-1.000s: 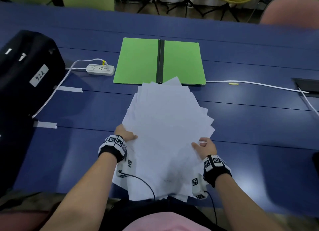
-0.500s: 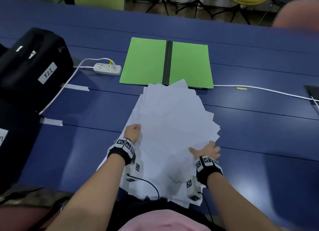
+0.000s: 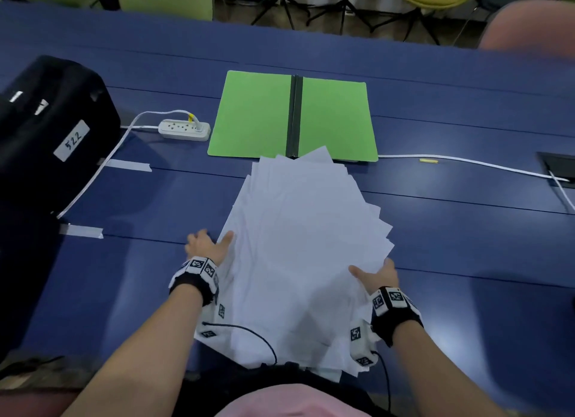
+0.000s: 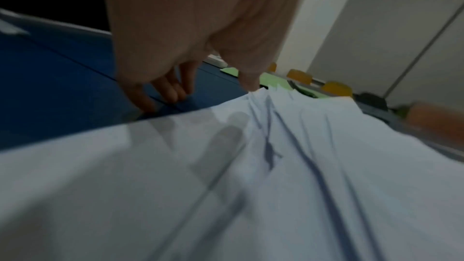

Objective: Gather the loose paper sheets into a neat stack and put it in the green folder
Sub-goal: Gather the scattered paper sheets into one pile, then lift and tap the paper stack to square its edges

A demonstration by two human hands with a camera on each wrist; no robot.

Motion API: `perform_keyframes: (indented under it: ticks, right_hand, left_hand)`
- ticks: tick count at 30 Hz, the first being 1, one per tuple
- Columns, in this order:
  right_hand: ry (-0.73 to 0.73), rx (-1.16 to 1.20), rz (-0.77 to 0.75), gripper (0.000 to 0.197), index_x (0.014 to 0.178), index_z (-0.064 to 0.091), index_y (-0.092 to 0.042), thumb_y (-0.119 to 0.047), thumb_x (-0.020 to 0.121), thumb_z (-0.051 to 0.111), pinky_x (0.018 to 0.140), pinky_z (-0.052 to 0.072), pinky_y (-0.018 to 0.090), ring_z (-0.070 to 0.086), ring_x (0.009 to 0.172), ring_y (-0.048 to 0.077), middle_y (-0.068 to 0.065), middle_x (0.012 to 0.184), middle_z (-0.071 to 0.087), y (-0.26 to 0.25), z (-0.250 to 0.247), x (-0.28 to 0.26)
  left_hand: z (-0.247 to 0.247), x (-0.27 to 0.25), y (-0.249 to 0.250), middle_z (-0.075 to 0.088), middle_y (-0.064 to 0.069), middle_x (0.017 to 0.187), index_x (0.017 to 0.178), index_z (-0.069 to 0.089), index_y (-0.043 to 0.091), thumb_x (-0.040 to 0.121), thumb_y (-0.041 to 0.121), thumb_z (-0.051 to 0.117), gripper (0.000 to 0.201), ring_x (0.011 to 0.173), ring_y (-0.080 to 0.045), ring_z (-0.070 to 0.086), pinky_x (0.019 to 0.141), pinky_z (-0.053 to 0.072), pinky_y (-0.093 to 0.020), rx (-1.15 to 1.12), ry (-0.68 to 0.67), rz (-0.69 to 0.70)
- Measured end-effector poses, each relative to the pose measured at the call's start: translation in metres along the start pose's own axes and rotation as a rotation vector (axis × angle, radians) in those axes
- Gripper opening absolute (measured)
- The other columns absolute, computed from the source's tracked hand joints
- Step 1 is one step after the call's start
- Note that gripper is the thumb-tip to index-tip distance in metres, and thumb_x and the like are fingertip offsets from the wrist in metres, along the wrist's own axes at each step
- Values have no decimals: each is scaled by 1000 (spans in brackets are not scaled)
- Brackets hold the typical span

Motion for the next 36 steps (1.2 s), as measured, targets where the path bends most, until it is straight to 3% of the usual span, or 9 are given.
perform_keyframes:
  ticks: [7,11,14,17,21,25,27,33,36]
  right_hand:
    - [-219,-28,-141,66,140,36,-3,-28,87,65,107,35,37,45,127,22,6,139,45,-24,38,-12]
    - [-15,-147,-92,71,136,45,-2,-38,80,71,102,39,45,39,129,37,17,141,34,-19,24,-7]
    - [-38,-13,-102,81,140,35,1,-27,77,77,103,39,40,43,128,34,17,143,36,-22,18,-9]
    - [-133,208,-134,89,141,25,-8,-6,70,80,97,42,39,52,111,27,9,131,49,-21,21,-13]
    - [-296,282,-115,92,142,28,-11,1,67,80,99,44,42,51,115,23,2,128,51,-10,27,-19]
    - [-541,276,-16,51,121,54,-1,9,74,71,100,46,45,61,109,32,14,122,63,-4,31,-25]
    - [-559,296,-16,38,108,63,-4,6,73,72,99,47,51,64,105,35,19,117,67,-9,37,-29]
    - [-545,392,-28,56,119,60,-1,0,67,79,97,47,56,65,103,36,16,112,69,-15,44,-44]
    - [-590,435,0,73,116,61,-2,-11,50,89,98,45,57,64,106,36,17,114,68,-3,31,-45]
  left_hand:
    - [37,-21,26,55,-6,134,133,48,8,75,53,65,76,121,-26,54,102,44,-36,-159,-322,77]
    - [44,-31,15,66,-9,113,112,62,3,82,18,70,35,98,-25,63,86,49,-31,-388,-425,-85]
    - [45,-41,-1,69,-6,103,103,64,6,74,25,78,36,93,-20,63,87,48,-31,-444,-559,-149]
    - [37,-34,-4,71,-9,106,102,68,5,73,15,78,32,97,-26,68,88,52,-35,-506,-473,-131]
    - [24,-35,4,58,-12,111,99,56,0,73,-6,66,29,101,-31,57,83,47,-35,-355,-420,-137]
    - [28,-40,9,51,-16,130,126,43,-5,53,6,63,77,112,-33,53,81,47,-36,-361,-399,-116]
    - [32,-46,14,57,-12,128,128,49,0,64,6,69,67,107,-29,57,84,47,-33,-419,-382,-80]
    - [32,-60,16,57,4,125,131,50,14,65,46,82,80,112,-21,55,96,43,-32,-585,-405,-67]
    - [25,-60,4,61,3,108,116,56,14,65,39,84,63,101,-20,58,87,45,-30,-511,-380,-93]
Point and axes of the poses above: each hand's wrist, its own x-axis towards the middle knuckle, its own z-axis out of the palm, y = z × x, the point moved 5 cm from there along x, towards the middle knuckle
